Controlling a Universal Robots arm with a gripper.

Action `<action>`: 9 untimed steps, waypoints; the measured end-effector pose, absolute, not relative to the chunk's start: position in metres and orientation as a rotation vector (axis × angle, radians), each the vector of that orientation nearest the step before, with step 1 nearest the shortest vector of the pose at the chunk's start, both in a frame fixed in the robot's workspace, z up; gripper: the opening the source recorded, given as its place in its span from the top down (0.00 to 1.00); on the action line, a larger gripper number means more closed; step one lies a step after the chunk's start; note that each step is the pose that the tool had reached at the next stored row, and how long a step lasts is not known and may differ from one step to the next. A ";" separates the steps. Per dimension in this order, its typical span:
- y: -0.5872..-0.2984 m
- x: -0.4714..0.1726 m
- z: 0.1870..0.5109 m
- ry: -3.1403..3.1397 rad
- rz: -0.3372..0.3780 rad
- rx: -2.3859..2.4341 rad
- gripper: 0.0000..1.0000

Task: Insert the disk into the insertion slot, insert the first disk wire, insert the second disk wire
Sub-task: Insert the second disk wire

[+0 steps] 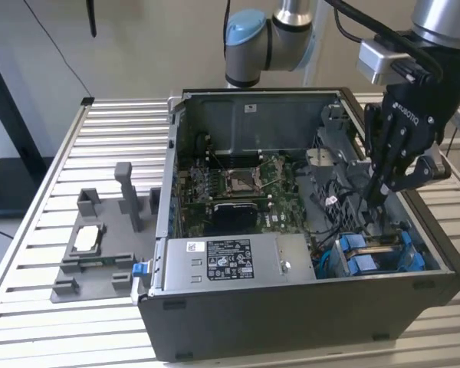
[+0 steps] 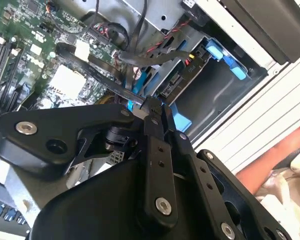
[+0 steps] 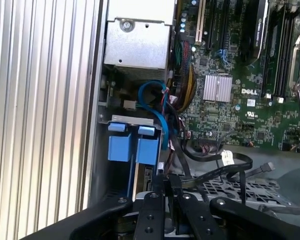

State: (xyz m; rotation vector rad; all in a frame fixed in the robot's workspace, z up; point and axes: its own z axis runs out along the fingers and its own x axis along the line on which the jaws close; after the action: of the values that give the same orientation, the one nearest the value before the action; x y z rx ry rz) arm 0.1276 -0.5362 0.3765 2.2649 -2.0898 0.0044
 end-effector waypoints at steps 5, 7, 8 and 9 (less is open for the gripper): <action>-0.540 0.130 0.375 -2.095 -0.032 2.271 0.84; -0.542 0.131 0.374 -2.089 -0.047 2.265 0.84; -0.544 0.132 0.374 -2.086 -0.054 2.262 0.84; -0.545 0.133 0.373 -2.083 -0.062 2.259 0.84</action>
State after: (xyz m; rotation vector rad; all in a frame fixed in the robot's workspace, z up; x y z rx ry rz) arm 0.1330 -0.5449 0.3732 2.2589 -2.0826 -0.0622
